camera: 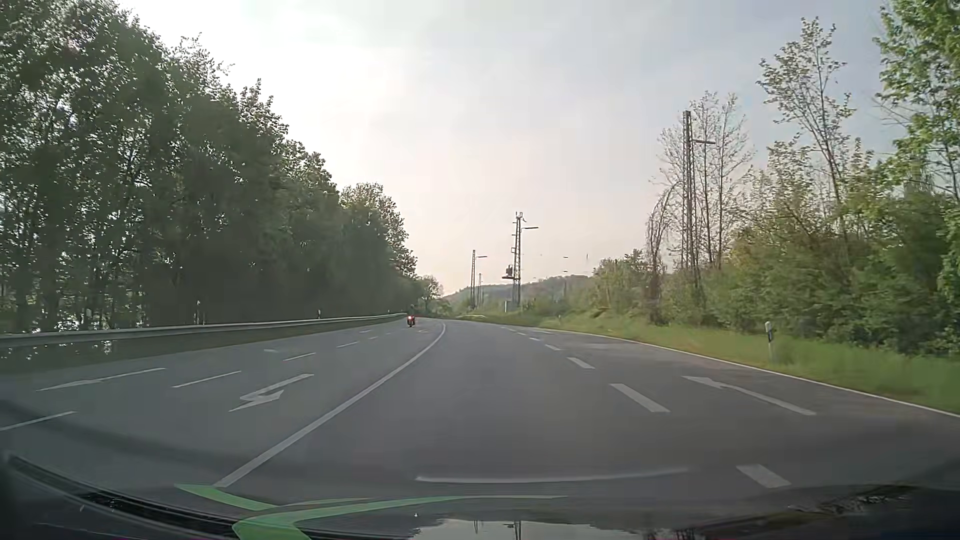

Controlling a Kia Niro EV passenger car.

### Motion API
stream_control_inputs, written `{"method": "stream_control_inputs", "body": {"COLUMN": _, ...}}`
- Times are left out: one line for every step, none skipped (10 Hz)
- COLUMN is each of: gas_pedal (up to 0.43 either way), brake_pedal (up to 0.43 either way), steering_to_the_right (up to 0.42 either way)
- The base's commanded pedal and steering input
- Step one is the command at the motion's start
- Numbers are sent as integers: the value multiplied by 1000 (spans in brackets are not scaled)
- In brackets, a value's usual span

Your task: Follow the waypoints while adhering to traffic rules and regulations

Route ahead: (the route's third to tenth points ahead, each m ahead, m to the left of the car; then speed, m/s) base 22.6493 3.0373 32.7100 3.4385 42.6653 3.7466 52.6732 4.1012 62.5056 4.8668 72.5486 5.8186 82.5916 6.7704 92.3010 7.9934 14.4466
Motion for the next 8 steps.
{"method": "stream_control_inputs", "body": {"gas_pedal": 370, "brake_pedal": 0, "steering_to_the_right": -11}}
{"method": "stream_control_inputs", "body": {"gas_pedal": 370, "brake_pedal": 0, "steering_to_the_right": -11}}
{"method": "stream_control_inputs", "body": {"gas_pedal": 370, "brake_pedal": 0, "steering_to_the_right": -11}}
{"method": "stream_control_inputs", "body": {"gas_pedal": 370, "brake_pedal": 0, "steering_to_the_right": -11}}
{"method": "stream_control_inputs", "body": {"gas_pedal": 370, "brake_pedal": 0, "steering_to_the_right": -11}}
{"method": "stream_control_inputs", "body": {"gas_pedal": 370, "brake_pedal": 0, "steering_to_the_right": -11}}
{"method": "stream_control_inputs", "body": {"gas_pedal": 370, "brake_pedal": 0, "steering_to_the_right": -11}}
{"method": "stream_control_inputs", "body": {"gas_pedal": 370, "brake_pedal": 0, "steering_to_the_right": -11}}
